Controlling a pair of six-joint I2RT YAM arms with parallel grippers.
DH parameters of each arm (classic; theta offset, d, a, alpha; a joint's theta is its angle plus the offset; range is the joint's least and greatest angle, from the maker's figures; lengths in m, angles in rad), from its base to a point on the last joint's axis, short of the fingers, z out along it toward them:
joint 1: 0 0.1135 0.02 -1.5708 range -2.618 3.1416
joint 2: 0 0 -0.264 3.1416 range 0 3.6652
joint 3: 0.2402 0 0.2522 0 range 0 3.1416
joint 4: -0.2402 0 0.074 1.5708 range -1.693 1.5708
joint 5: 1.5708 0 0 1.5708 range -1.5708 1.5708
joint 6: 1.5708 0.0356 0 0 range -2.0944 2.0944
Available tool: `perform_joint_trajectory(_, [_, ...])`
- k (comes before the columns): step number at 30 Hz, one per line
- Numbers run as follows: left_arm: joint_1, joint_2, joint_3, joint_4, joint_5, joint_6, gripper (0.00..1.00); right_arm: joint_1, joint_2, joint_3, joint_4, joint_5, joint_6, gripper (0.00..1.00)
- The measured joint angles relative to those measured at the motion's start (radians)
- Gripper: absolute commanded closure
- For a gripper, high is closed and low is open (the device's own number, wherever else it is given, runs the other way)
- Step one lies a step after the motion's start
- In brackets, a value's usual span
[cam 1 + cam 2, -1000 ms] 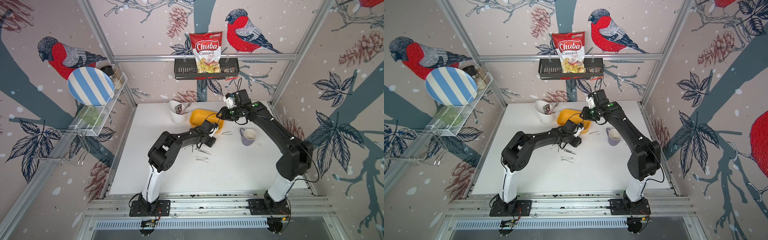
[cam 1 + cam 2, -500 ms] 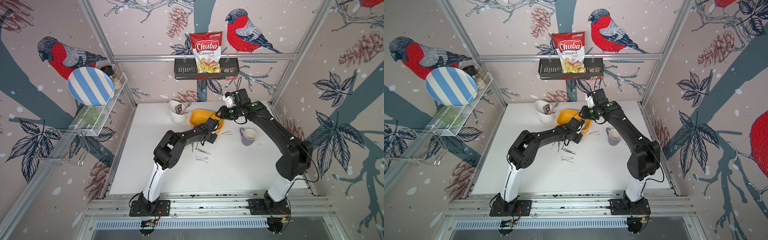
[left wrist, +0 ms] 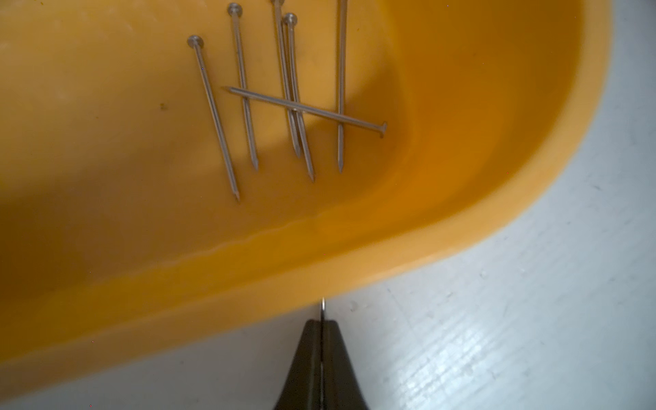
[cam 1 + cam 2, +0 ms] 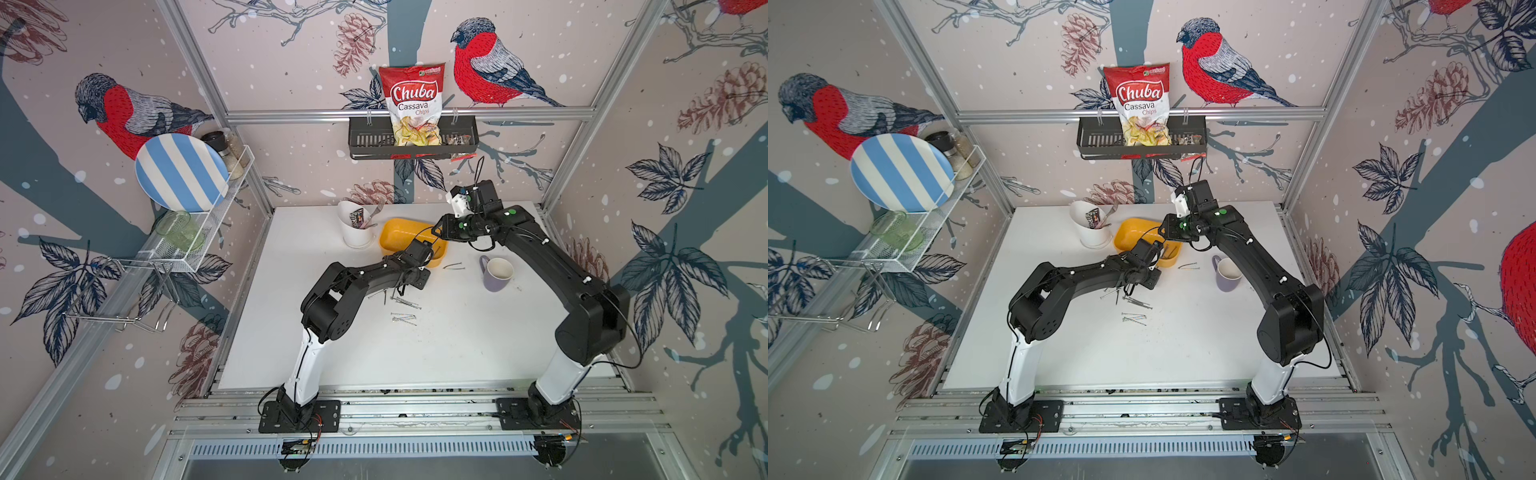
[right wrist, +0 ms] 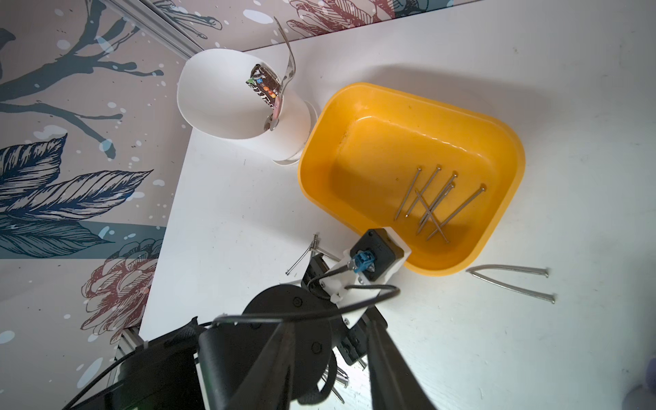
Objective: Put the nails on the desktop into the storage box
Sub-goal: Move the nail to the center of the board.
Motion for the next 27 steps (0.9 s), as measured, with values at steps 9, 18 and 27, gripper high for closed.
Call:
perform_joint_trajectory(9, [-0.002,-0.006,-0.006,0.004,0.001,0.0,1.0,0.0,-0.056,-0.085,0.048,0.01,0.024,0.62])
perform_joint_trajectory(18, [-0.004,-0.091,-0.05,-0.119,0.095,0.002,1.0,-0.011,-0.064,-0.135,0.09,0.017,0.03,0.61])
perform_joint_trajectory(27, [0.018,-0.134,-0.044,-0.307,0.198,-0.024,1.0,-0.021,-0.059,-0.166,0.115,0.016,0.034,0.62])
